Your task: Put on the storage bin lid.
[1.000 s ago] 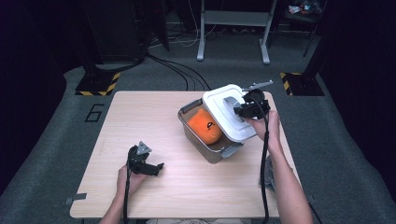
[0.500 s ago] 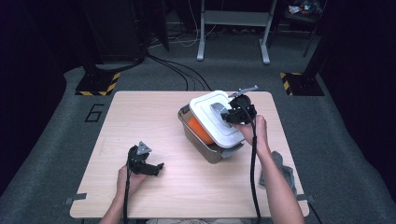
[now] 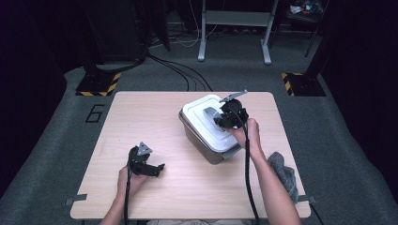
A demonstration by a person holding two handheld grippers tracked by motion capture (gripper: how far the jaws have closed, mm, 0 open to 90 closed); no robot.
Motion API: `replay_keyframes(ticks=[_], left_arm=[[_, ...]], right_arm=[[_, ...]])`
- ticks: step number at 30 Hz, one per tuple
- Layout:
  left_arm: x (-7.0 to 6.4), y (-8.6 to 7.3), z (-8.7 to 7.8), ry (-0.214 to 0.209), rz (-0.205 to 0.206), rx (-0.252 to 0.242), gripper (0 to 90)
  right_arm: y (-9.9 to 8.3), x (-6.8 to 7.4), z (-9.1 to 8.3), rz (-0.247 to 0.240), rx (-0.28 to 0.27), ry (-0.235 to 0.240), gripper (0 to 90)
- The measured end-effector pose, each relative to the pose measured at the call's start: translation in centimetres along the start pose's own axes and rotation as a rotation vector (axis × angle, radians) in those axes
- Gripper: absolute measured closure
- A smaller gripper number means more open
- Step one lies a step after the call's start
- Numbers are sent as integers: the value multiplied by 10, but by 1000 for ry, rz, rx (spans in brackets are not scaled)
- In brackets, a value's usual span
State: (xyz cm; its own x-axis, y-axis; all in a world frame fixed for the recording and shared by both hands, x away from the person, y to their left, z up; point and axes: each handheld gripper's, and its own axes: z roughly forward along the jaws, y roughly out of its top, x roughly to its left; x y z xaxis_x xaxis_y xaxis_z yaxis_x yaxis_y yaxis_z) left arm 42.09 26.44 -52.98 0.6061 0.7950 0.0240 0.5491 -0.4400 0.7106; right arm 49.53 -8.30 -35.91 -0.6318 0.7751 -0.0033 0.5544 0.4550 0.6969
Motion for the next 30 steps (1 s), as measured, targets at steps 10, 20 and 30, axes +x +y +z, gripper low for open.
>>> replay_keyframes(ticks=[10,20,30], left_arm=[[0,0,0,1,1,1,2],[0,0,0,0,0,0,2],[0,0,0,-1,0,0,2]], right_arm=[[-1,13,7,-16,-1,-2,666],[-6,18,9,-48,-19,-24,661],[-9,11,3,-41,-51,-22,440]])
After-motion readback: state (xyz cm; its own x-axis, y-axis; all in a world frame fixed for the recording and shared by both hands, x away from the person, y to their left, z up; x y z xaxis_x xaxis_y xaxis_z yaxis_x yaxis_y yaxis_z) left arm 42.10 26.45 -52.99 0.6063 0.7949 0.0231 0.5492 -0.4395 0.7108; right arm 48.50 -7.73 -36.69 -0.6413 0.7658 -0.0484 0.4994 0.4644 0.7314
